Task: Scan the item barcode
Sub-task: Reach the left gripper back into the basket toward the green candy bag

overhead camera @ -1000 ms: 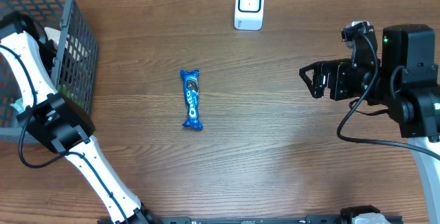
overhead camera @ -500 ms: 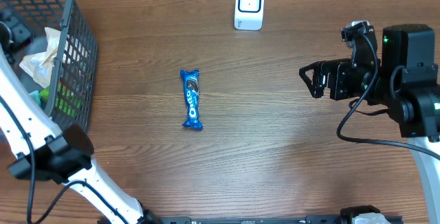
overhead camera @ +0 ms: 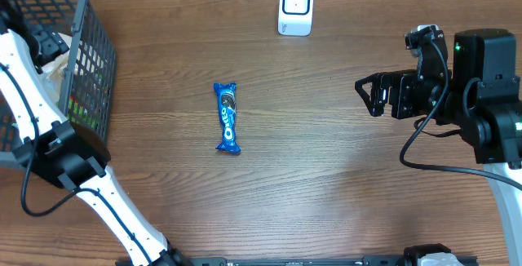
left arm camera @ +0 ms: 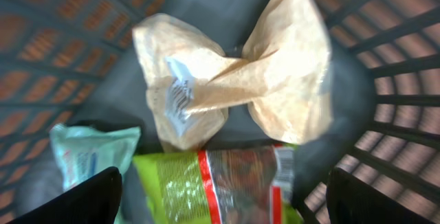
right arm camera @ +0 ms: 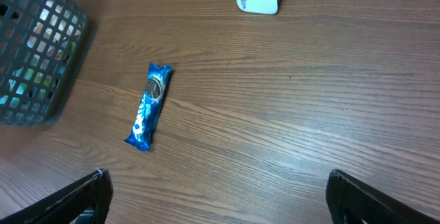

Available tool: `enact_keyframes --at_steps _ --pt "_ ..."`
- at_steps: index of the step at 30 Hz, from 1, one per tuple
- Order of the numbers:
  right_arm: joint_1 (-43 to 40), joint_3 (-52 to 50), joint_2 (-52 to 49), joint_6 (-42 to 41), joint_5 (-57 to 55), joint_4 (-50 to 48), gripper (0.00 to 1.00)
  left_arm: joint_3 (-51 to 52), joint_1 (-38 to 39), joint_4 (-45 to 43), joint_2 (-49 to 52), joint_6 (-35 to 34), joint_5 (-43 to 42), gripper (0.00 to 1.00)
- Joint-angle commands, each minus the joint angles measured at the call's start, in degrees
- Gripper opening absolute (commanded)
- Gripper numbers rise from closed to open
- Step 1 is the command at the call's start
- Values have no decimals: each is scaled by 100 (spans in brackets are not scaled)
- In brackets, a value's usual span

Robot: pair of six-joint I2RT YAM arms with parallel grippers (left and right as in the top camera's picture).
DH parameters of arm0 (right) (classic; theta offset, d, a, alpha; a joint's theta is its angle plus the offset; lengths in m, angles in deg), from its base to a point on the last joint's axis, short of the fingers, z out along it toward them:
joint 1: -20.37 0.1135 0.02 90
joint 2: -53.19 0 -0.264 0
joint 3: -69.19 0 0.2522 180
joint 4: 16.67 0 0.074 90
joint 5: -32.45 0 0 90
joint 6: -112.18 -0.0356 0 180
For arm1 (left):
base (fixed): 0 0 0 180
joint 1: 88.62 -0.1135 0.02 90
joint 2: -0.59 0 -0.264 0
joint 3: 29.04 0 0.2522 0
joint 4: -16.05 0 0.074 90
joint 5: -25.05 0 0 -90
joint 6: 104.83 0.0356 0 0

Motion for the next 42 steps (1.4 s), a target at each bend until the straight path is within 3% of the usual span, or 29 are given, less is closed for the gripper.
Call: enact_keyframes --at_steps 1,8,23,27,29,32,33,42 --pt "22 142 -39 -24 -35 -24 99 -35 59 -184 203 282 96 87" --pt "22 142 -138 -26 -33 2 99 -33 74 -973 439 599 109 98" --pt "22 142 -168 -26 -35 -4 100 -33 114 -560 1574 616 66 95" --pt "22 142 -168 -26 -35 -4 99 -33 160 -387 1661 616 46 67" --pt "22 142 -168 -24 -35 -4 99 -35 184 -341 1657 625 50 48" --pt "22 142 -168 -26 -35 -4 100 -35 219 -247 1648 656 48 10" --pt "22 142 -168 -26 -35 -2 99 -35 227 -216 1648 654 46 4" --pt "22 142 -168 -26 -33 -2 99 -59 299 140 1287 393 -249 4"
